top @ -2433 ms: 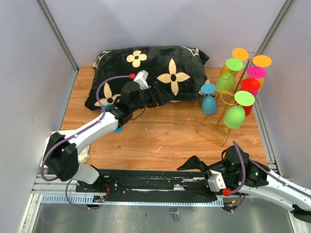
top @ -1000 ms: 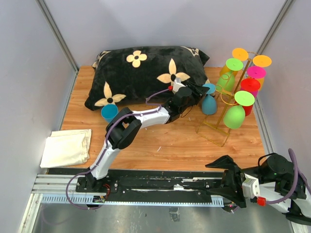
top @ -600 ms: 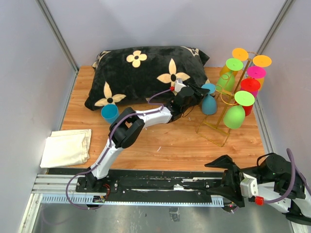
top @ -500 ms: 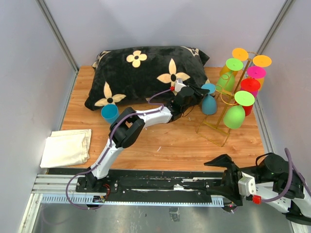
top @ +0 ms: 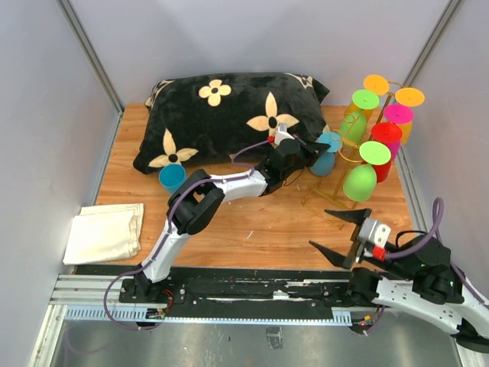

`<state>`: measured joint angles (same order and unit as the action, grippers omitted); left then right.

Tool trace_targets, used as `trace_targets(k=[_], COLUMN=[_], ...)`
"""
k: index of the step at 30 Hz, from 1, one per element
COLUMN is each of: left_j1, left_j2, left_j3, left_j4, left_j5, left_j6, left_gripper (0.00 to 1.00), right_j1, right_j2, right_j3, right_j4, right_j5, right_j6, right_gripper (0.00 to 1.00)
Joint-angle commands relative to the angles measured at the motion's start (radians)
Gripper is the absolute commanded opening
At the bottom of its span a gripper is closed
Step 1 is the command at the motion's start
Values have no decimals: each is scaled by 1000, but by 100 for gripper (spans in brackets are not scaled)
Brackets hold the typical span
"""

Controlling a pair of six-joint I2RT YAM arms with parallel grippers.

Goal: Take the wine glass off the wine glass rack
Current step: Pick up the wine glass at the center of the board.

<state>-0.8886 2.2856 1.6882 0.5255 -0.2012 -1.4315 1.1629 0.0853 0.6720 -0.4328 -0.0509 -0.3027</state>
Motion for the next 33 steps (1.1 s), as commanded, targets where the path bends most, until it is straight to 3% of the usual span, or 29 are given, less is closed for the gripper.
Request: trace_targets(k=[1, 5, 9, 25, 33], left_j1=[13, 13, 13, 14, 14], left_j2=[-84, -131, -153, -246, -341], left_j3=[-86, -167, -184, -305, -394], left_j4=[27, 77, 90, 213, 217], left_j5=[-16, -6, 19, 26, -12], left_j6=[65, 60, 66, -12, 26], left_gripper=[0, 0, 1, 0, 0], right_j1=[26, 25, 25, 25, 26], right_j2=[144, 304, 369, 366, 370], right_j3=[111, 254, 297, 303, 309], right_j4=[129, 9, 2, -29, -17], right_j5=[359, 469, 584, 592, 567], right_j6=[291, 341, 355, 463, 479], right_gripper=[80, 83, 85, 85, 86])
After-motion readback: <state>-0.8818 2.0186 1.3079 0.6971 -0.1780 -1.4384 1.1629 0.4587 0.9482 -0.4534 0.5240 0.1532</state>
